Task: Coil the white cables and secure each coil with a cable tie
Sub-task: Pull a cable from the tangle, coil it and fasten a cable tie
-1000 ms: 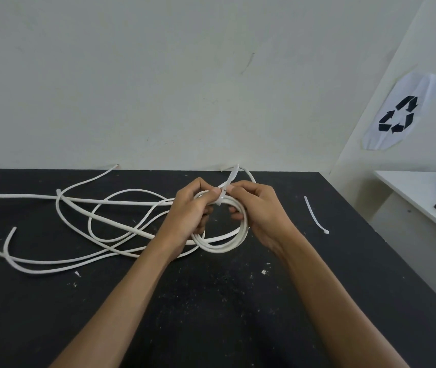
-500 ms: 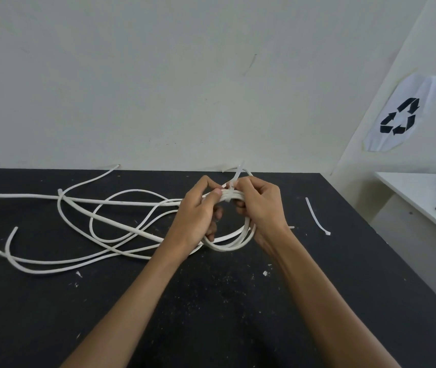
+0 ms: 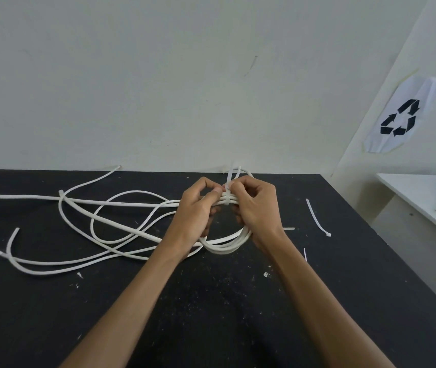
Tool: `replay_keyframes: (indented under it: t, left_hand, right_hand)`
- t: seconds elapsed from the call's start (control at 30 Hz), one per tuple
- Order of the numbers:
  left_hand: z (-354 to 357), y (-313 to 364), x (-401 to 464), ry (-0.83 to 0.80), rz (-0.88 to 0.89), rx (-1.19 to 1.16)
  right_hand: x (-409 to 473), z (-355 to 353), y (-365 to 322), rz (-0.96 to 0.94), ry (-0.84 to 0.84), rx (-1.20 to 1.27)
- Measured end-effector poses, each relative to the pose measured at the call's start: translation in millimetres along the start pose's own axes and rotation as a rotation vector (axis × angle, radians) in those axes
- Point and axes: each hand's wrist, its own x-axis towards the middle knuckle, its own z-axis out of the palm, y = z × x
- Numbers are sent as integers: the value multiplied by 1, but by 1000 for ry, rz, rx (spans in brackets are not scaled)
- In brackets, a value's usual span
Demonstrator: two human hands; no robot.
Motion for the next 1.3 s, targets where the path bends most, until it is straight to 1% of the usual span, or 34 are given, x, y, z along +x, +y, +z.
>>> replay_keyframes:
  t: [0.13,0.27,0.5,0.73,0.87,1.07,1.17,1.3]
  left_hand:
    - [2,1,-2,11,64,57]
    - [3,0,-4,14,122,51]
    - [5,-3,-6,93,326,249]
    - [3,-9,0,73,448,492]
    - [2,-8,3,119,442,652]
    - [-2,-10,4,118,370,586]
    - [-2,-7,5,127,332,621]
    - [-1,-2,5,116,297,640]
  right_hand:
    - [-1,-1,-2,-12,5,-17]
    - [-1,-2,-5,7,3,7]
    - [-1,-2,-4,24,11,30]
    - [-1,-4,-4,55,-39,59]
    - [3,-6,-2,122,-111,120]
    - [10,-13,-7,234,-257,198]
    - [12,-16,-7,264,-324,207]
    - [12,-18,-8,278,-368,264]
